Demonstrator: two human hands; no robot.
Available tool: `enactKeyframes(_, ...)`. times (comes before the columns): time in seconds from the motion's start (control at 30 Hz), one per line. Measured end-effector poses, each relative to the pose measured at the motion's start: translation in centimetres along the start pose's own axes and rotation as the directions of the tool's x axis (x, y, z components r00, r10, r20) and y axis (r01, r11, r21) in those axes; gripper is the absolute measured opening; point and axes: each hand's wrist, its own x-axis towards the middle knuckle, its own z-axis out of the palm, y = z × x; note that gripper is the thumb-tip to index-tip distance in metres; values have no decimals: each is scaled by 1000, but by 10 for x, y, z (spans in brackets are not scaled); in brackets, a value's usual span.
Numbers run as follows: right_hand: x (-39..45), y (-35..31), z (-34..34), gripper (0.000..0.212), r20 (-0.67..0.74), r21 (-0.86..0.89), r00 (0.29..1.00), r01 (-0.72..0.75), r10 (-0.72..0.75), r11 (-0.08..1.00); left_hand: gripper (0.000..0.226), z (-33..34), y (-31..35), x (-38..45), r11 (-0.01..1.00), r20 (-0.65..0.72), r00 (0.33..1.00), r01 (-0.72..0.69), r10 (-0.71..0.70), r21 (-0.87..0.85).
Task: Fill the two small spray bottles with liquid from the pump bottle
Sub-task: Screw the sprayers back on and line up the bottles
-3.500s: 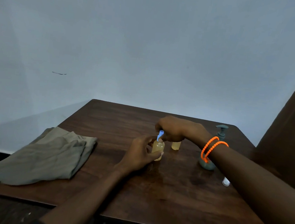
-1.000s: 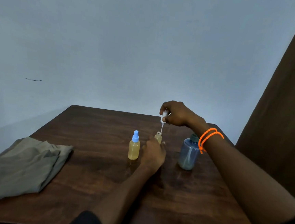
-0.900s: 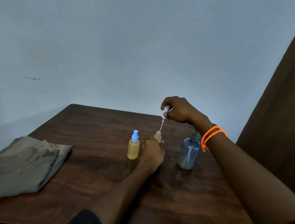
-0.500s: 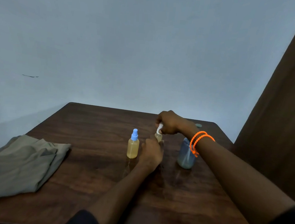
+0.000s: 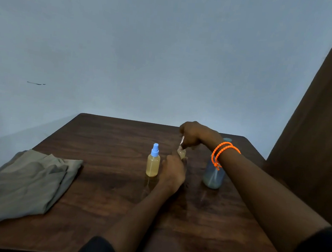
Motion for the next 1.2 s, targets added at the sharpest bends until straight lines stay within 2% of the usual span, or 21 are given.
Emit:
enactKeyframes(0.13, -1, 0, 9, 22, -50, 77, 999, -8, 11, 997, 28, 1, -1, 1, 999, 18, 1000, 20, -21, 33)
enactKeyframes(0.23, -5, 3, 17, 45, -164, 66, 986, -4, 15, 998, 30, 0, 1, 2, 999, 29, 999, 32, -33, 43)
enactKeyframes(0.3, -23, 10, 11, 68, -310, 145, 950, 88, -39, 985, 32, 0, 2, 2, 998, 31, 998, 49, -50, 39)
enactKeyframes(0.37, -57, 22, 7, 69, -546, 328, 837, 237, -22, 915, 35, 0, 2, 1, 999, 22, 999, 46, -46, 19)
enactKeyframes(0.43, -94, 39, 14, 59, -752, 373, 655, 331, 73, 867, 41, 1, -1, -1, 1000, 5, 1000, 19, -19, 10)
enactKeyframes(0.47, -110, 49, 22, 57, -796, 378, 593, 325, 124, 867, 44, 0, -1, -2, 1000, -3, 1000, 8, -7, 13)
enactKeyframes(0.5, -121, 61, 33, 60, -798, 403, 575, 288, 180, 869, 47, 0, -1, -3, 1000, -6, 1000, 11, -11, 19)
enactKeyframes(0.53, -128, 73, 44, 67, -762, 449, 602, 225, 239, 864, 48, -1, 0, -5, 1000, -15, 1000, 21, -20, 21)
enactKeyframes(0.6, -129, 94, 71, 84, -596, 556, 738, 95, 317, 825, 48, -1, 2, -7, 999, -47, 998, 35, -33, 40)
enactKeyframes(0.67, -123, 104, 96, 89, -413, 662, 867, 73, 281, 746, 46, 0, 6, -9, 997, -66, 998, 17, -12, 80)
enactKeyframes(0.7, -118, 105, 107, 87, -361, 696, 899, 82, 249, 714, 45, 1, 8, -10, 995, -67, 998, 12, -5, 103)
enactKeyframes(0.77, -106, 106, 123, 82, -351, 729, 906, 107, 235, 676, 45, 2, 11, -9, 990, -64, 998, 26, -18, 138)
enactKeyframes(0.9, -74, 106, 130, 71, -409, 758, 871, 157, 274, 633, 41, 4, 19, -2, 989, -41, 998, 59, -54, 139)
enactKeyframes(1.07, -16, 117, 129, 75, -397, 779, 861, 134, 316, 612, 35, 9, 21, 25, 988, -20, 993, 115, -114, 99)
enactKeyframes(1.2, 34, 122, 126, 75, -403, 803, 832, 122, 382, 583, 34, 20, 18, 59, 990, -13, 995, 99, -98, 104)
